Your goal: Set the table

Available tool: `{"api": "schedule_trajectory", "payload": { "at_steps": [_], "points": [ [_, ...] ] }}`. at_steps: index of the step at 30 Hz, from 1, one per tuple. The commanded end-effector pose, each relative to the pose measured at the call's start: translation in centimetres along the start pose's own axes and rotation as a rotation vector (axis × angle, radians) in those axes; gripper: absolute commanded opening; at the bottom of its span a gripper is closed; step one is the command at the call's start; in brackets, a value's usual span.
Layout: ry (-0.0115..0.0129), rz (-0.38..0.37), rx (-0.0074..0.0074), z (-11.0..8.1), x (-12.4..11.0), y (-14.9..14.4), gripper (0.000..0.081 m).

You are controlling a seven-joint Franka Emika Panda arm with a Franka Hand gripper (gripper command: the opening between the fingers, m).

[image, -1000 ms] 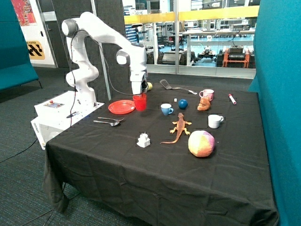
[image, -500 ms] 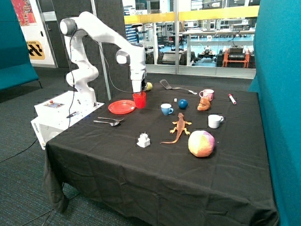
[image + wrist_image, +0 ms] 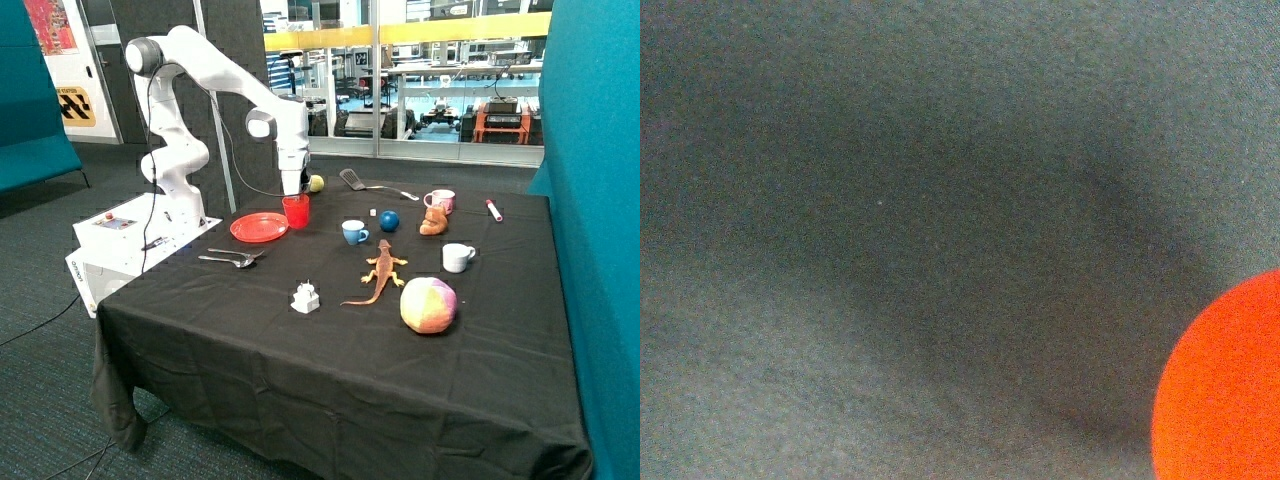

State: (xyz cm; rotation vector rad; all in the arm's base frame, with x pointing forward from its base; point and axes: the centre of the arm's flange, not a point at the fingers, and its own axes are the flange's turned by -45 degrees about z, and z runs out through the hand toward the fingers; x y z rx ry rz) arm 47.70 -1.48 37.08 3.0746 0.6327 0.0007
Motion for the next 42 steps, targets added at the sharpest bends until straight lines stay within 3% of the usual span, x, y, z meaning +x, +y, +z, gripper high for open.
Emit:
{"api": "schedule_trajectory", "payload": {
  "at_steps": [1,13,42],
  "points": [
    [0.0001,0.005,0.0026,0.1,0.4,0.8,0.0],
    [0.0001,0.005,0.0026,1.5,-0.8,0.8,0.0],
    [0.0001,0.012,0.0026,2.5,-0.9,2.1,0.0]
  ]
}}
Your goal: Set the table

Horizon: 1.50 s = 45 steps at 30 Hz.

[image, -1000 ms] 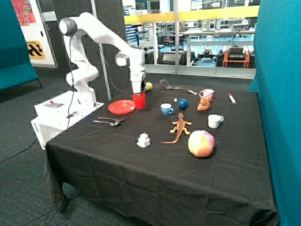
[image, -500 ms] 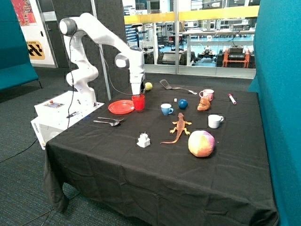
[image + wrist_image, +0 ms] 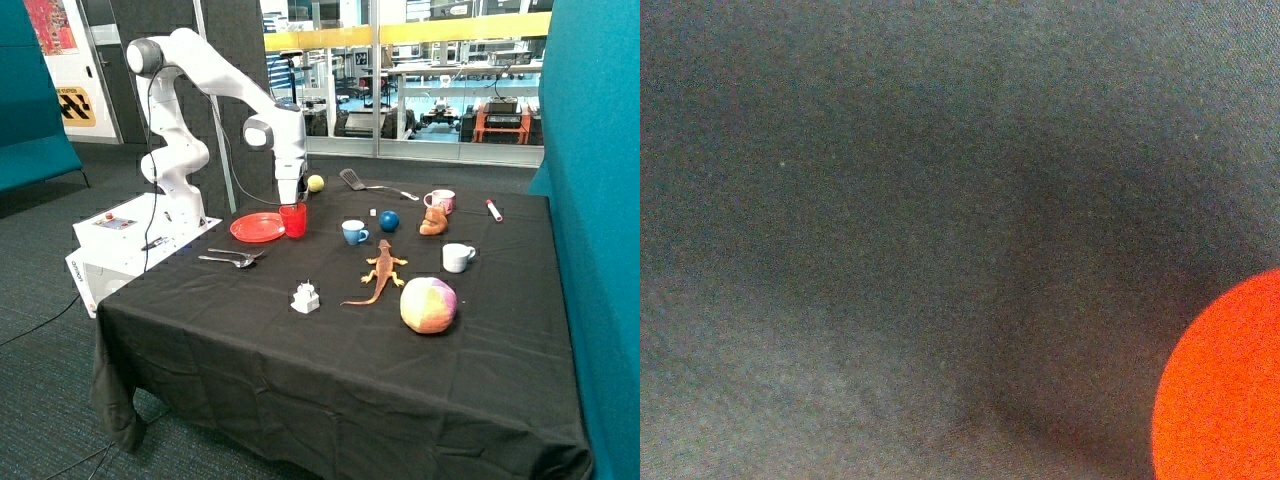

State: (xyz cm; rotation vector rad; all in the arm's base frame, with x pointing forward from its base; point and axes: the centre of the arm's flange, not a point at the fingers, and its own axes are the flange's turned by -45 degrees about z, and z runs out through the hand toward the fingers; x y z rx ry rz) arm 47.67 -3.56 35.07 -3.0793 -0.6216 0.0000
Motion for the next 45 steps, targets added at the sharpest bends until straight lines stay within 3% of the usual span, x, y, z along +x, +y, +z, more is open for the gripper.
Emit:
{"api": "schedule_trajectory", "payload": {
  "at_steps": [1,19,20,23,24,28,31,45],
  "points": [
    [0.0,0.003,-0.0002,0.6,-0.1,0.1,0.0],
    [0.0,0.012,-0.0002,0.9,0.2,-0.3,0.0],
    [0.0,0.016,-0.0002,1.0,0.2,-0.3,0.003],
    [0.0,0.019,-0.0002,1.2,0.1,-0.3,0.0365],
    [0.0,0.019,-0.0002,1.3,0.1,-0.3,0.0438],
    [0.0,0.015,-0.0002,1.5,-0.1,-0.4,0.0637],
    [0.0,0.011,-0.0002,1.6,-0.2,-0.5,0.0672],
    [0.0,-0.008,-0.0002,1.4,-0.1,-0.9,0.0693]
  ]
}}
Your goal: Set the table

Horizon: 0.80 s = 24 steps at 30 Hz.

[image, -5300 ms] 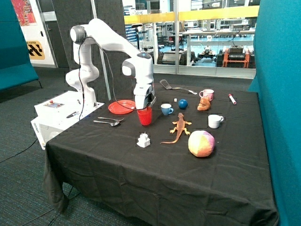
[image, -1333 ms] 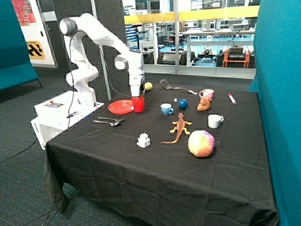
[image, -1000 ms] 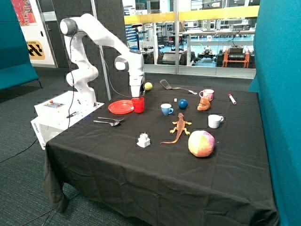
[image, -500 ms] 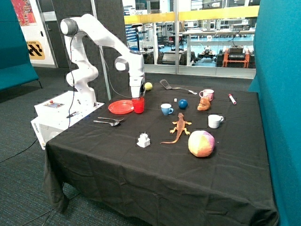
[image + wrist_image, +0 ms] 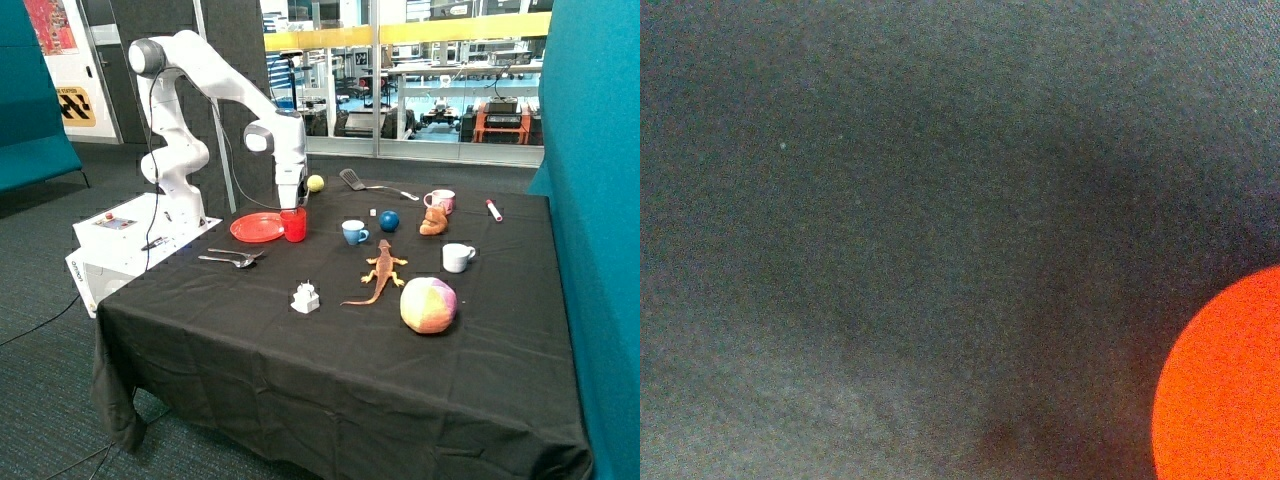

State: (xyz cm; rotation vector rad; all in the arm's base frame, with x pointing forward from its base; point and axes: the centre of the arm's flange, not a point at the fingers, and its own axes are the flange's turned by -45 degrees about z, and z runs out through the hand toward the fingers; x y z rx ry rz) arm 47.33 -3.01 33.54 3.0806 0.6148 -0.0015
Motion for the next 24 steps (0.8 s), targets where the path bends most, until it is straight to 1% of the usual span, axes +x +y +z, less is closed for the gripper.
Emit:
{"api": "schedule_trajectory", "payload": {
  "at_steps": [1,7,15,24],
  "points": [
    [0.001,-0.013,0.0001,-0.1,0.0,-0.3,0.0695],
    [0.001,-0.016,0.0001,-0.2,0.0,-0.4,0.0694],
    [0.001,-0.021,0.0001,-0.5,0.2,-0.6,0.0665],
    [0.001,-0.04,0.0001,-2.7,0.6,-0.8,0.0629]
  ]
}}
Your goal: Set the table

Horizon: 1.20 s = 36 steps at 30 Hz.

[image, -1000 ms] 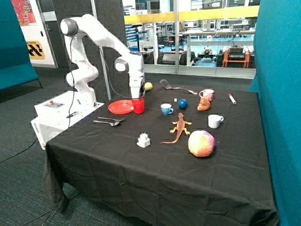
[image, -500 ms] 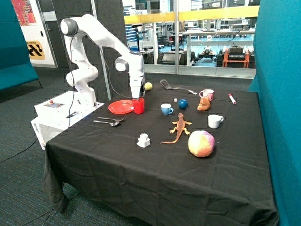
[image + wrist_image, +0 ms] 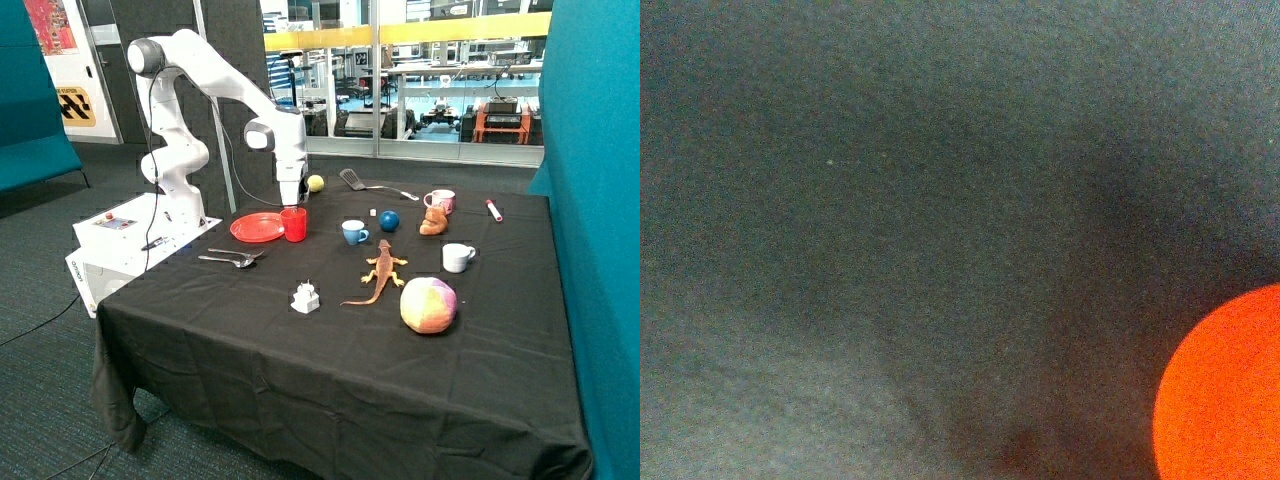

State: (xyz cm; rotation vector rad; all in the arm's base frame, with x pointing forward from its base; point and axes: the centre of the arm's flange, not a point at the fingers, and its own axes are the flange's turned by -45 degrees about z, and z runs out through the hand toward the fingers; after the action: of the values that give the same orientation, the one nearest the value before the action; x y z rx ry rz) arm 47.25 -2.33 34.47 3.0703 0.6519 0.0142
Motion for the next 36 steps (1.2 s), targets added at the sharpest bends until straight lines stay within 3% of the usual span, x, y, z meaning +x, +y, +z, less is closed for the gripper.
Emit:
{"api": "schedule_trajectory", "payload": {
  "at_steps": [1,15,26,36],
  "points": [
    [-0.0082,-0.016,0.0047,-1.9,0.5,-0.1,0.0628],
    [-0.0082,-0.019,0.0047,-5.5,-1.1,0.3,0.0587],
    [-0.0082,-0.027,0.0047,-6.0,-2.8,0.4,0.057],
    [-0.0082,-0.014,0.0047,-6.3,-2.5,1.5,0.0561]
  ]
}}
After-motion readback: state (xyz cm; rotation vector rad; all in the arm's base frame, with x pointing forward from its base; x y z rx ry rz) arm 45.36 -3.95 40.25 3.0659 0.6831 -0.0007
